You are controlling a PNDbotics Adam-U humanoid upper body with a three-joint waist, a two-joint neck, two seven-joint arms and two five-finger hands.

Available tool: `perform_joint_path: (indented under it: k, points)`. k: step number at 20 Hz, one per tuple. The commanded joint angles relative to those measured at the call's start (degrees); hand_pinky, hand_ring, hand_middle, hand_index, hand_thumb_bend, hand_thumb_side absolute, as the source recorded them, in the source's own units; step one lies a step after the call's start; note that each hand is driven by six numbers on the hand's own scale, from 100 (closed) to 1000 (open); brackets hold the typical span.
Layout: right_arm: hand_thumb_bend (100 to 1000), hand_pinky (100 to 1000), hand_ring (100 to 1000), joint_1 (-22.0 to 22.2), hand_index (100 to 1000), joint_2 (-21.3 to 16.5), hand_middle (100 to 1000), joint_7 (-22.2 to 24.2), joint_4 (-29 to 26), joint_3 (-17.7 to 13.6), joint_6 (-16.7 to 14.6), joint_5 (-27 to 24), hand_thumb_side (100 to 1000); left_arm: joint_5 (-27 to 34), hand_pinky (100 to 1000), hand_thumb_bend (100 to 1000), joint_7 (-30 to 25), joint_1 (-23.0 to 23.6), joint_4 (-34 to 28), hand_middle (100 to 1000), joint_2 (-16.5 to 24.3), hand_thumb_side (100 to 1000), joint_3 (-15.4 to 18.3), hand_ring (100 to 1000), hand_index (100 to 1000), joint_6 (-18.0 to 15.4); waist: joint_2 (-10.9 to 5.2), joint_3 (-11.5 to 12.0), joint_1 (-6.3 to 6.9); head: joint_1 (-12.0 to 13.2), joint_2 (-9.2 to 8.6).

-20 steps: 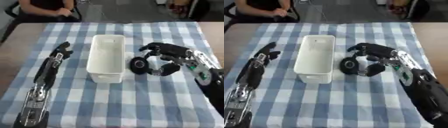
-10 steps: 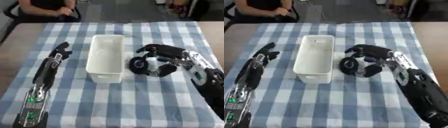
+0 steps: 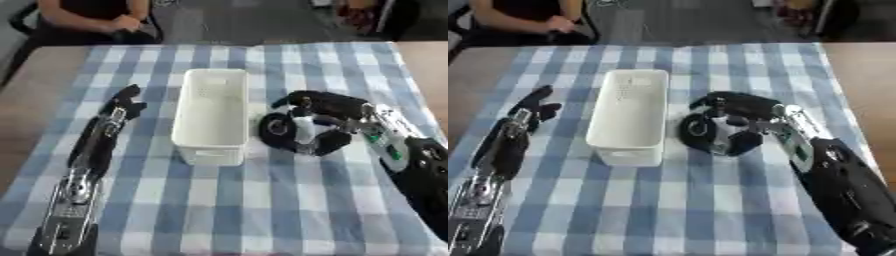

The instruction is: Pick up objects on the table and place them in the box.

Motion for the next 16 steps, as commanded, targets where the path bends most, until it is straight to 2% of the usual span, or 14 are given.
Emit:
perform_joint_path:
  k: [1,16]
  points:
    - [326,1000,949,-1.6,742,0.0,929,-0.4,0.3,-0.9,-0.2,0.7,795,0.3,901,100,-0.2,-0.8,-0.5,1000,0.1,1000,-0.2,827,921,-0.1,-0.42,0.2,0.1,-0.8,0.06]
    - [323,1000,947,-3.1,736,1.2,926,-1.8,4.5,-1.8,-0.9,4.0,792,0.4,902,100,-0.6,-1.2,-0.6,1000,-0.4,1000,-0.5,829,919,-0.2,0.14,0.8,0.67,-1.8,-0.18]
